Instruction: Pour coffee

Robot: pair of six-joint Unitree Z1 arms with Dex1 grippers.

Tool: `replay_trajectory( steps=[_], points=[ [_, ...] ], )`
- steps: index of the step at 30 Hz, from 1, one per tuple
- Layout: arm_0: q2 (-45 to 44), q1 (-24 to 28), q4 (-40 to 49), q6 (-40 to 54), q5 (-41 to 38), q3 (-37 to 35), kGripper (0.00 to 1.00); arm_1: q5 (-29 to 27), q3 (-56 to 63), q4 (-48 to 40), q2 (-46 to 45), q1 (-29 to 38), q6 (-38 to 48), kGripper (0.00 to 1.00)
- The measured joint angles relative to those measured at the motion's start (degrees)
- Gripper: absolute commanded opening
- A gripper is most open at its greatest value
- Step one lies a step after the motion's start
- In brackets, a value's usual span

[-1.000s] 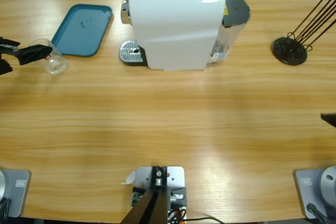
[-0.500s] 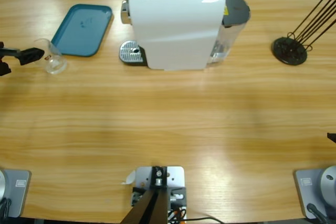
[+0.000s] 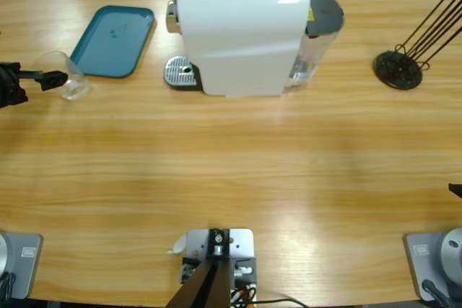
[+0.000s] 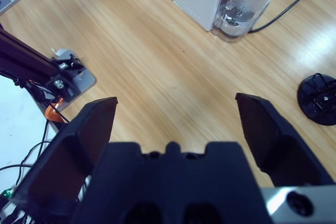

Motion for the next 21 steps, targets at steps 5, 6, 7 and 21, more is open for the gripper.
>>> replay_trajectory(
  steps=[5, 6, 7, 21],
  points=[
    [1.44, 0.03, -1.52, 0.0, -1.17, 0.0, 1.0, 0.17, 0.0, 0.0, 0.0, 0.0, 0.0, 1.0],
    [1.79, 0.04, -1.86, 0.0, -1.35, 0.0, 1.0, 0.18, 0.0, 0.0, -0.01, 0.0, 0.0, 1.0],
    [2.14, 0.05, -2.12, 0.0, -1.47, 0.0, 1.0, 0.21, 0.0, 0.0, -0.05, 0.0, 0.0, 1.0],
    [5.48, 0.72, -4.71, 0.0, -2.7, 0.13, 0.997, 1.05, 0.0, 0.0, -0.34, 0.0, 0.0, 0.996]
  ],
)
